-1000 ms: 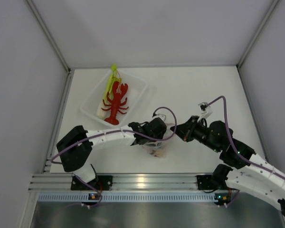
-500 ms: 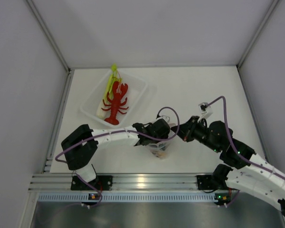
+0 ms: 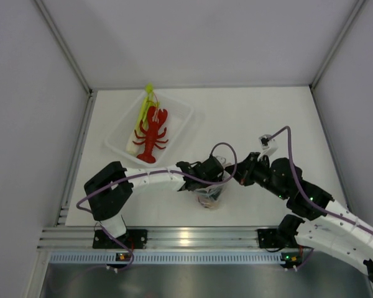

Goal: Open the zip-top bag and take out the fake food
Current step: Pick up the fake vegetable from the zipper food storage bag.

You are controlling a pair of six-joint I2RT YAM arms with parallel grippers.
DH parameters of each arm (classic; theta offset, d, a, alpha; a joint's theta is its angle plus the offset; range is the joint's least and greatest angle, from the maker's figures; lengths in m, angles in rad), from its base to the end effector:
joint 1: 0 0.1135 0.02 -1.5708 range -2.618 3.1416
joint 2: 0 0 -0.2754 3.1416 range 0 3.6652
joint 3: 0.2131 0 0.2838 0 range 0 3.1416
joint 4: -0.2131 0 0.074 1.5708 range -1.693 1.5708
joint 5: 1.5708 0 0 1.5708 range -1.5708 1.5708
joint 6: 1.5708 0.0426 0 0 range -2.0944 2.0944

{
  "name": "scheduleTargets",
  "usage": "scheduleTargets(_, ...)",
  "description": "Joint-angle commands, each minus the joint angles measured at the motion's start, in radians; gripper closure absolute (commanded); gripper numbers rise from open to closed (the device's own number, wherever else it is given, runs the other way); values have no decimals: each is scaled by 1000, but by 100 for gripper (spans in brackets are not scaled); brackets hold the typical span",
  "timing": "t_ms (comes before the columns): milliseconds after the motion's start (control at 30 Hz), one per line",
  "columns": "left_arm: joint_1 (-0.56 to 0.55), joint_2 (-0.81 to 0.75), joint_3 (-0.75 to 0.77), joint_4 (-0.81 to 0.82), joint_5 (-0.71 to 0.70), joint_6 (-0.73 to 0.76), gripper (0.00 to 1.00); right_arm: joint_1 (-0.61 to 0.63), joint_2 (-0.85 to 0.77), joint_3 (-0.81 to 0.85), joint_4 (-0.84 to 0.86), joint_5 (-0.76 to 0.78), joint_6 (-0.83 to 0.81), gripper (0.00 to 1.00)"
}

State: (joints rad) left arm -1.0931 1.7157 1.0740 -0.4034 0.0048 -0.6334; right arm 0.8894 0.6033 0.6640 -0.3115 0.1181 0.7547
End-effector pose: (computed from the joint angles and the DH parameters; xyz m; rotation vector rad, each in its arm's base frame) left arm 0.1729 -0.3344 0.1672 0.6278 2.6754 -0.5662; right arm 0.1167 0.1360 0.3176 -0.0419 1.9508 1.0297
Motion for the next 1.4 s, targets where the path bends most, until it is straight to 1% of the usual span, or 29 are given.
scheduleTargets(0,-21,28,0,-60,57,60,35,8,10,74,72,23,-21,100)
scheduleTargets(100,-21,27,-6,-78,55,72,32,10,21,74,74,34,-29,100)
scheduleTargets(333,-21,62,-23,-104,57,81,32,9,39,69,89,32,-28,100)
scheduleTargets(433,-22,79,-31,-103,57,78,31,9,43,65,95,29,-28,100)
scheduleTargets(500,-22,79,-34,-101,52,72,32,8,41,62,94,28,-26,100)
scheduleTargets(533,-22,78,-34,-101,49,70,34,9,39,60,95,28,-26,100)
scheduleTargets(567,-24,70,-32,-101,47,66,43,8,38,60,94,28,-26,100)
scheduleTargets(667,-24,42,-29,-101,29,60,63,8,33,57,92,28,-28,100)
scheduleTargets(733,-24,27,-25,-100,15,58,71,8,30,54,92,28,-29,100)
scheduleTargets(767,-24,12,-23,-100,11,55,77,8,26,52,92,29,-31,100)
scheduleTargets(900,-24,-21,-16,-100,6,46,86,8,26,55,91,29,-40,100)
scheduleTargets(933,-24,-30,-14,-100,-30,43,92,8,29,57,86,29,-43,100)
scheduleTargets(967,-24,-50,-13,-98,-40,35,95,8,32,62,75,34,-54,100)
scheduleTargets(1067,-24,-97,-13,-98,-77,24,100,8,45,68,57,48,-78,100)
scheduleTargets(1133,-24,-126,-14,-100,-103,18,100,10,50,74,43,69,-94,100)
scheduleTargets(1267,-22,-209,-23,-103,-205,-2,100,9,59,78,19,74,-135,100)
scheduleTargets(1367,-11,-249,-32,-103,-229,-2,100,9,62,82,-3,64,-153,100)
